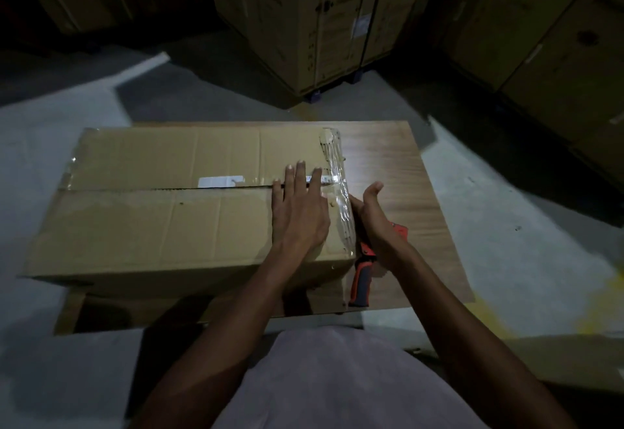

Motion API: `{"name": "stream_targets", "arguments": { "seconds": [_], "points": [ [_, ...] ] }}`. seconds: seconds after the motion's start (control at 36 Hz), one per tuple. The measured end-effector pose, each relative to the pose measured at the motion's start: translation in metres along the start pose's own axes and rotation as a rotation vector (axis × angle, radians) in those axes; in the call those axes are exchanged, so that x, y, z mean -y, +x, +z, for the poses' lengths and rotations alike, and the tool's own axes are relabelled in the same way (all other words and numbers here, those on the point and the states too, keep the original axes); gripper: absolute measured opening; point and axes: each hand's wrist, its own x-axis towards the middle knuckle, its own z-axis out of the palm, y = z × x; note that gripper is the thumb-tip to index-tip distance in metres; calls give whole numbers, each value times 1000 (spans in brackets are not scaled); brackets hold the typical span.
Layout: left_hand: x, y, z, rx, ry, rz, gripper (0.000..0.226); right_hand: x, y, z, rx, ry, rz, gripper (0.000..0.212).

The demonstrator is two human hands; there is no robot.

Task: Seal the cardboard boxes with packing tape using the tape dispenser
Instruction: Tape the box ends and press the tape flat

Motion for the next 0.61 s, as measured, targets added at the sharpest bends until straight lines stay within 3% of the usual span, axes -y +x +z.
{"name": "stream_targets", "arguments": {
  "seconds": [0.11, 0.19, 0.31, 0.44, 0.61],
  "points": [
    [1, 0, 3, -9, -12, -6, 55, 21, 7, 1, -156, -46, 3, 119],
    [0, 1, 4, -13, -10, -8, 55, 28, 11, 12, -97, -15, -41, 115],
    [1, 3, 5, -2, 11, -12, 56, 26, 24, 25, -64, -39, -31, 87],
    [0, 2, 3, -4, -2, -12, 55, 37, 36, 13, -67, -201, 32, 91],
    [1, 1, -1, -11, -5, 3, 55, 62, 59, 14, -266, -362, -234, 79]
  ]
}}
